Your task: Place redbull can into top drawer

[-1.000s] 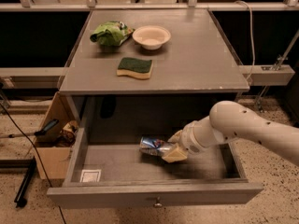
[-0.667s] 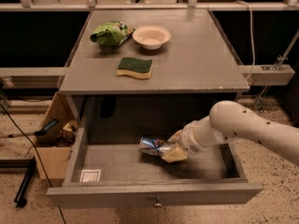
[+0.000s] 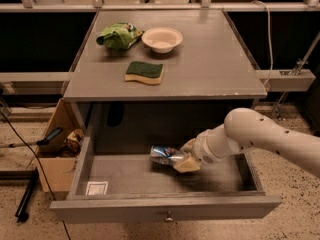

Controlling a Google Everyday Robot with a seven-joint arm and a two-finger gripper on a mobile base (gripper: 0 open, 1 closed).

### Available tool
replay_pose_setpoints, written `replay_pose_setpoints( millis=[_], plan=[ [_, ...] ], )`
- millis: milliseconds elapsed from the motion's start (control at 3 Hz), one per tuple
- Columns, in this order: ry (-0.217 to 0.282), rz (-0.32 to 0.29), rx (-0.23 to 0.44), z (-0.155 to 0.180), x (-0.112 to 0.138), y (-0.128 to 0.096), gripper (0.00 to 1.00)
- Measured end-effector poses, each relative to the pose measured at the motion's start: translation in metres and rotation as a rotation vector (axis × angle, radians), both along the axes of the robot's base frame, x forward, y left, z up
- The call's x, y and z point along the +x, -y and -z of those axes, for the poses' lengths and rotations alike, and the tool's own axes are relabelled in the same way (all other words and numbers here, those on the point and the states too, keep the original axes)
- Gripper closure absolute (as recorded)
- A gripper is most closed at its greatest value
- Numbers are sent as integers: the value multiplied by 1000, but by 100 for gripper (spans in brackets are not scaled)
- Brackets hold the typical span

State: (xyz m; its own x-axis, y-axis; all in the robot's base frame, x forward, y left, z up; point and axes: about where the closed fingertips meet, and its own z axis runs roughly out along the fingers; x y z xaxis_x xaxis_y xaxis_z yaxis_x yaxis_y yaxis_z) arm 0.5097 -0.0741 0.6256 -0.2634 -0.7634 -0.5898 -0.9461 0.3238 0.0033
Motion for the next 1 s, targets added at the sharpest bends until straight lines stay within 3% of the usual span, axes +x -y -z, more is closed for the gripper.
replay_pose_setpoints(
  millis=[333,667,1000],
  plan=[
    [0,0,0,0,0,0,11],
    [0,0,0,0,0,0,0],
    [0,0,0,0,0,0,0]
  ],
)
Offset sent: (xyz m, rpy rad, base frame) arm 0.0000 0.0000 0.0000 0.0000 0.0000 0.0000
